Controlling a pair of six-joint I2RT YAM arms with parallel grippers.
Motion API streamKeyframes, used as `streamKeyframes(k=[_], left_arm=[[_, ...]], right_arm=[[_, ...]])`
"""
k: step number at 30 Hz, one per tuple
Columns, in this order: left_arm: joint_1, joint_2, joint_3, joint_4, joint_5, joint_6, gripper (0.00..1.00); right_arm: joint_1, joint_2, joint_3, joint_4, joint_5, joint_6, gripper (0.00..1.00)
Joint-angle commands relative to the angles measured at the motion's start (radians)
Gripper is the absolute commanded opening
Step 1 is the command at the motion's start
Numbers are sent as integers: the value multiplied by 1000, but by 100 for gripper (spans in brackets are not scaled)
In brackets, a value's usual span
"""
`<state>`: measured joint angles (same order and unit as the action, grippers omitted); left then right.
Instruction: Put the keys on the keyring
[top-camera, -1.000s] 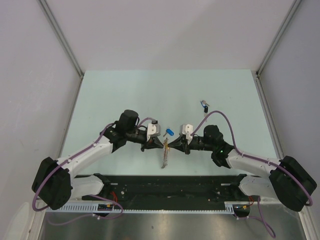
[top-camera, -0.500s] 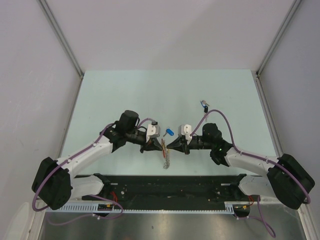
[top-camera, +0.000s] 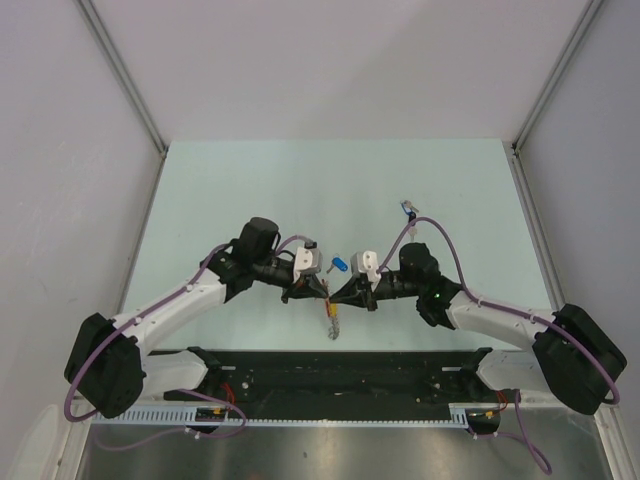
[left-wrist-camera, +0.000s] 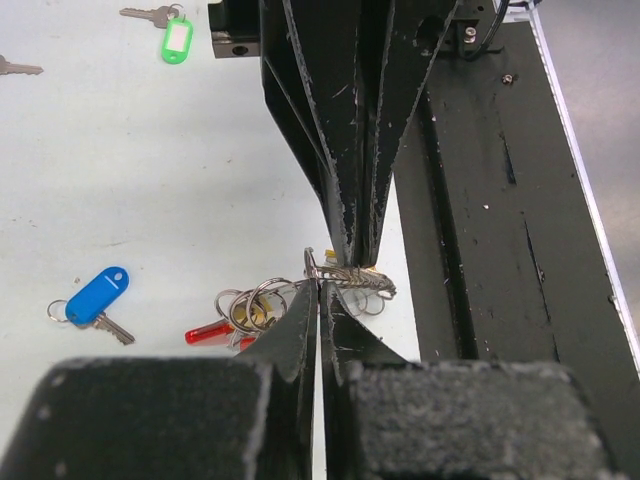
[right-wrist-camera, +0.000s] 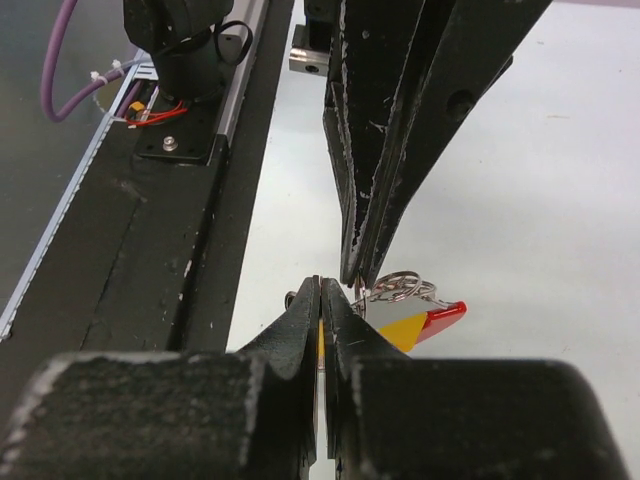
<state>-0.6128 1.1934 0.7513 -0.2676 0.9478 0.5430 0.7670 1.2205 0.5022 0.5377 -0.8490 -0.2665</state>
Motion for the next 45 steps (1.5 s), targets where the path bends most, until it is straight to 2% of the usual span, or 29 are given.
streamKeyframes(k=[1, 6, 9, 11, 24, 45], left_arm=[[-5, -12, 34, -2, 54, 35, 0], [-5, -8, 31, -2, 42, 38, 0], [-4, -12, 23, 2, 43, 38, 0], [-4, -14, 23, 10, 51, 38, 0], [-4, -6, 25, 7, 66, 41, 0], [-4, -5, 29, 1, 68, 35, 0]], right_arm=[[5, -1, 42, -25, 16, -33, 0], [2, -90, 24, -79, 83, -39, 0], [-8, -128, -20, -53, 139, -16, 0], [-35, -141, -30, -21, 122, 1, 0], [-63, -64, -33, 56, 16, 32, 0], [-63, -38, -22, 48, 5, 27, 0]])
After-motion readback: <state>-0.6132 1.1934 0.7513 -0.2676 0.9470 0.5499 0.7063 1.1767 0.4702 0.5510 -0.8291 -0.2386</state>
